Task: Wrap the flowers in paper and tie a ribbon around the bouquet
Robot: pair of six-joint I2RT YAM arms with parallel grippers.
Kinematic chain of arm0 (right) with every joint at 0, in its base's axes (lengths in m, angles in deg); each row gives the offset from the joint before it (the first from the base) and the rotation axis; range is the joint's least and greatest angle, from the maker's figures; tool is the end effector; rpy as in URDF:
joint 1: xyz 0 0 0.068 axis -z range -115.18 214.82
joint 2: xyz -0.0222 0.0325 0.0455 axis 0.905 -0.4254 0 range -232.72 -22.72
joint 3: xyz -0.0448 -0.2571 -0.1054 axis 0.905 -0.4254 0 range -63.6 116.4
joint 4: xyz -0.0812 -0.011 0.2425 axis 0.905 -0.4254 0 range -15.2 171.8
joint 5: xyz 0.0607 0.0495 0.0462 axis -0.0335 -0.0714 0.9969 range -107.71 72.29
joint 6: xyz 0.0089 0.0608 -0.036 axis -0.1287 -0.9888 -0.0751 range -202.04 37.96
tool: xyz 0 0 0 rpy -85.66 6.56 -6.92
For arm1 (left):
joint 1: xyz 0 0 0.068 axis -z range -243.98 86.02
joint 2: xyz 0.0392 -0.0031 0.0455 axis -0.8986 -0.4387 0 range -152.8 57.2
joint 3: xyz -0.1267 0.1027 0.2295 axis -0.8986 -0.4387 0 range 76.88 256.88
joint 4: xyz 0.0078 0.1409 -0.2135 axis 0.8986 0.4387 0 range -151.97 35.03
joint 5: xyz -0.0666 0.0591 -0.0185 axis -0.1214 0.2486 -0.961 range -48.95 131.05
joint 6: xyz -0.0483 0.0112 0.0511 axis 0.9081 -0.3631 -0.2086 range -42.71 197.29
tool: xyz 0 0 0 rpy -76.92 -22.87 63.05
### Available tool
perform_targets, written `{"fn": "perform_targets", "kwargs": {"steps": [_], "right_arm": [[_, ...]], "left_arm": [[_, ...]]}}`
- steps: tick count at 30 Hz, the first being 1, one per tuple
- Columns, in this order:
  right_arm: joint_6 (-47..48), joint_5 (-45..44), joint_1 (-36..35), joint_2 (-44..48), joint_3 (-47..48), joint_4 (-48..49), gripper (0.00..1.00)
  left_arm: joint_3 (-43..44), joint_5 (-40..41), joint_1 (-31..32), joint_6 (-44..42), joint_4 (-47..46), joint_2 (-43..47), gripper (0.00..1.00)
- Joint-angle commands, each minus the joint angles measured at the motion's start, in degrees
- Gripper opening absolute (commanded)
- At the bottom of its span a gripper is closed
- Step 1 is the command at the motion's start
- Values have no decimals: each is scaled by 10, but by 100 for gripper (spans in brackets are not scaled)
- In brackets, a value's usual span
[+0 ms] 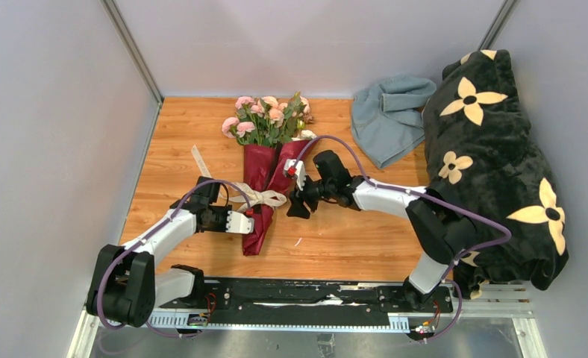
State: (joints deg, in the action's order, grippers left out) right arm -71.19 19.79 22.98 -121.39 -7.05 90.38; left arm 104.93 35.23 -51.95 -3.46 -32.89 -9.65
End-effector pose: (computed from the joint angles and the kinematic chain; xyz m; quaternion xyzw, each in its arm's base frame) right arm 0.2587 0.2795 0.2008 -0.5065 0.6801 0.3925 0.3560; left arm 0.1811 -0.0447 0.1390 0.7164 0.6690 0.0669 0.1863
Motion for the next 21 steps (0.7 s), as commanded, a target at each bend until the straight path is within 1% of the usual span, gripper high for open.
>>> {"fn": "perform_targets", "kwargs": {"steps": [1, 3, 6, 9, 12, 14, 17, 21], "right_arm": [[130, 25, -4, 62, -48, 81, 64], [158, 33, -4, 50, -42, 110, 67], [180, 49, -5, 12, -8, 103, 68], [186, 28, -9, -13, -1, 114, 69], [209, 11, -18, -30, 16, 101, 68], [219, 16, -23, -44, 31, 89, 67], [239, 8, -34, -65, 54, 51, 63], [237, -20, -44, -90, 66, 51, 60]], "left_arm": [[-10, -9, -3, -27, -10, -4, 0], [-11, -9, -3, -32, -11, -4, 0], [-14, -7, -3, -38, -12, -3, 0], [-20, -2, -3, -48, -15, 0, 0], [-27, -1, -3, -59, -18, -3, 0], [-33, -2, -3, -62, -25, -3, 0], [-33, -5, -3, -60, -29, -3, 0], [-35, -6, -3, -59, -29, -3, 0]]}}
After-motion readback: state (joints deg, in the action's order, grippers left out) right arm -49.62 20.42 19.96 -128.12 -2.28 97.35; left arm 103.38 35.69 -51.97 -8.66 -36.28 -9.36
